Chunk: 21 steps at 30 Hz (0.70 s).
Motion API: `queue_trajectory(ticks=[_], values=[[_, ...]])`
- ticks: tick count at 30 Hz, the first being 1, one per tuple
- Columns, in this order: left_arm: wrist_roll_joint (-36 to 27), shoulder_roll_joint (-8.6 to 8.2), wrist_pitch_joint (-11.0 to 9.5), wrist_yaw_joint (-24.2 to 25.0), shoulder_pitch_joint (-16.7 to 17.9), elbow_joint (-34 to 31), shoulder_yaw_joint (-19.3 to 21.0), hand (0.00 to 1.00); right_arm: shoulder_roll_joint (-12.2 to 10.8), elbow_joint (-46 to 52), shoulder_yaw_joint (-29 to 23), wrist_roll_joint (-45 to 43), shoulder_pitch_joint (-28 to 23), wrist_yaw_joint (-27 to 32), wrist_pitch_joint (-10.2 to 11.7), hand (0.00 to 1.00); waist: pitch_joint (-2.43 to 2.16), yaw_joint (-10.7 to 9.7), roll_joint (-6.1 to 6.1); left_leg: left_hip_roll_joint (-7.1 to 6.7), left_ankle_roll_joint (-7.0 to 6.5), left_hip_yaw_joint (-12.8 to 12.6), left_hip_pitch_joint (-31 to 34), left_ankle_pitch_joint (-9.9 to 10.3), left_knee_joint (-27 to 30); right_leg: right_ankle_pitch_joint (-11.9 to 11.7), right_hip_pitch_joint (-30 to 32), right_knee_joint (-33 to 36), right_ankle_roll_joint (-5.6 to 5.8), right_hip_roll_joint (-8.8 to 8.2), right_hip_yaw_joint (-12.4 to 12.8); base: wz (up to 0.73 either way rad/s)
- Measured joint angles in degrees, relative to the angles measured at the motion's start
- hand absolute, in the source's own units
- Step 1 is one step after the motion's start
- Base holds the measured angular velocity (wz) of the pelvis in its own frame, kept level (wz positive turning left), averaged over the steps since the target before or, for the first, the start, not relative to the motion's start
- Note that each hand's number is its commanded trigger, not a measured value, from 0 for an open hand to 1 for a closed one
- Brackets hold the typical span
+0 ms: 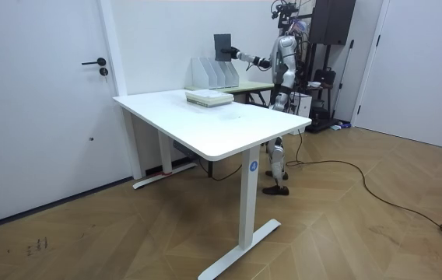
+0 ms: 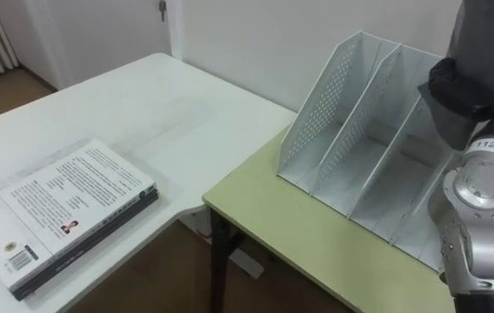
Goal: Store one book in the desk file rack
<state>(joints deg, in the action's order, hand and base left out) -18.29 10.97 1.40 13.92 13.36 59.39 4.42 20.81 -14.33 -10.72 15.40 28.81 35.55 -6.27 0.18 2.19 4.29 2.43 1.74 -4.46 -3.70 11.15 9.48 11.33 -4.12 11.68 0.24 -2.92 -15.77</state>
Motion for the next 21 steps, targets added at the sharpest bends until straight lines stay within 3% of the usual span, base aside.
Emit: queue_trajectory(ticks=[1, 2, 3, 4, 13, 21], values=[[0.00, 0.00, 0.01, -0.01, 0.00, 0.00, 0.00, 0.00, 0.00, 0.00, 0.00, 0.00, 0.00, 0.00, 0.00, 1.00, 0.00, 0.00, 0.00, 0.00, 0.00, 0.00, 0.00, 0.00, 0.00, 0.00, 0.00, 0.00, 0.00, 0.00, -0.01, 0.00], [0.00, 0.01, 0.04, -0.02, 0.00, -0.01, 0.00, 0.00, 0.00, 0.00, 0.00, 0.00, 0.00, 0.01, 0.00, 0.71, 0.00, 0.00, 0.00, 0.00, 0.00, 0.00, 0.00, 0.00, -0.01, 0.00, 0.00, 0.00, 0.00, 0.00, -0.03, 0.00], [0.00, 0.02, 0.07, -0.04, 0.00, -0.02, 0.00, 0.00, 0.00, 0.00, 0.00, 0.00, 0.00, 0.01, -0.01, 0.30, 0.00, 0.00, 0.00, 0.00, 0.00, 0.00, 0.00, 0.00, -0.01, 0.00, 0.00, 0.00, 0.00, 0.00, -0.05, 0.00], [0.00, 0.03, 0.08, -0.06, 0.00, -0.03, -0.01, 0.00, 0.00, 0.00, 0.00, 0.00, 0.00, 0.01, -0.01, 0.00, 0.00, 0.00, 0.00, 0.00, 0.00, 0.00, 0.00, 0.00, -0.02, 0.00, 0.00, 0.00, 0.00, 0.00, -0.06, 0.00], [-0.04, 0.03, 1.01, -1.32, 0.01, -0.79, -0.17, 0.00, 0.08, -0.80, 0.01, 1.81, 0.74, 0.61, -0.02, 0.00, -0.04, -0.10, -0.18, 0.00, 0.00, 0.06, 0.17, 0.00, 0.01, 0.00, 0.03, -0.11, 0.00, -0.02, -0.21, 0.00], [-0.03, 0.01, 2.19, -1.98, 0.01, -1.55, -0.99, 0.00, 0.10, -0.83, 0.49, 2.61, 0.96, 0.48, -0.09, 0.00, -0.11, -0.09, -1.30, -0.01, 0.00, 0.05, 0.23, 0.00, 0.10, 0.00, 0.11, -0.12, 0.00, -0.02, -0.24, 0.00]])
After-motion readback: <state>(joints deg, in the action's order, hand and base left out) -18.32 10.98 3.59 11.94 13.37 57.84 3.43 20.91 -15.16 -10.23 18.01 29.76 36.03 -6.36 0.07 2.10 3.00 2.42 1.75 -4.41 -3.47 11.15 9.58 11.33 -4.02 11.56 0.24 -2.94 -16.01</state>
